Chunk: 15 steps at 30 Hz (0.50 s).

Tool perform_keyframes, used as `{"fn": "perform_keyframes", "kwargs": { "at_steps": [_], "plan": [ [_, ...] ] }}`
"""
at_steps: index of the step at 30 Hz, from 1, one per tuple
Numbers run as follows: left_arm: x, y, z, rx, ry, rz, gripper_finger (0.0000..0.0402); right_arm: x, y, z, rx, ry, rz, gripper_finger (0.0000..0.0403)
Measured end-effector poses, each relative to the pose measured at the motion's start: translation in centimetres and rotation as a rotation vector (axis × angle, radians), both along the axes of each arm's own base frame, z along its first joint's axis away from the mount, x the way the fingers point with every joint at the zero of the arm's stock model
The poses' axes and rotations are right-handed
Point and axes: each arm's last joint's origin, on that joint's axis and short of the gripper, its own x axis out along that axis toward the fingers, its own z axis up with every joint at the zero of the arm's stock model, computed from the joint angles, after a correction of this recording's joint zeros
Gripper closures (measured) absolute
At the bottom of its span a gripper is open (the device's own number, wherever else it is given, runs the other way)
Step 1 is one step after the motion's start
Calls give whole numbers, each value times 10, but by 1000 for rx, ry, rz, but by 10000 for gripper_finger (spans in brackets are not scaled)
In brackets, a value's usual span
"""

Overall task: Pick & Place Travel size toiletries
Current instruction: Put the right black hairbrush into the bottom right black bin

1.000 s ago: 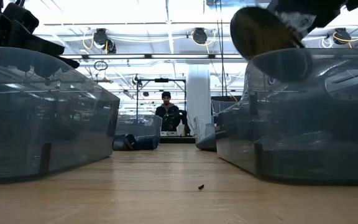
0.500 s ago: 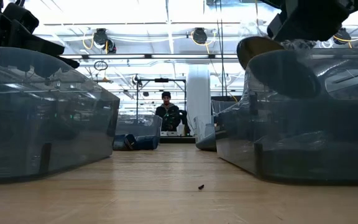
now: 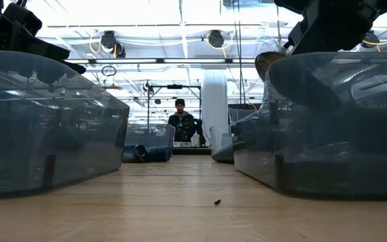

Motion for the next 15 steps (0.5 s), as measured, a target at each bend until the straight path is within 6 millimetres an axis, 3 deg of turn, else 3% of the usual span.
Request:
{"fn": "perform_keyframes", "kwargs": {
  "at_steps": [15],
  "plan": [
    [0, 0, 0, 0, 0, 0, 7, -2, 0, -2, 21, 37, -21, 403]
  ]
}}
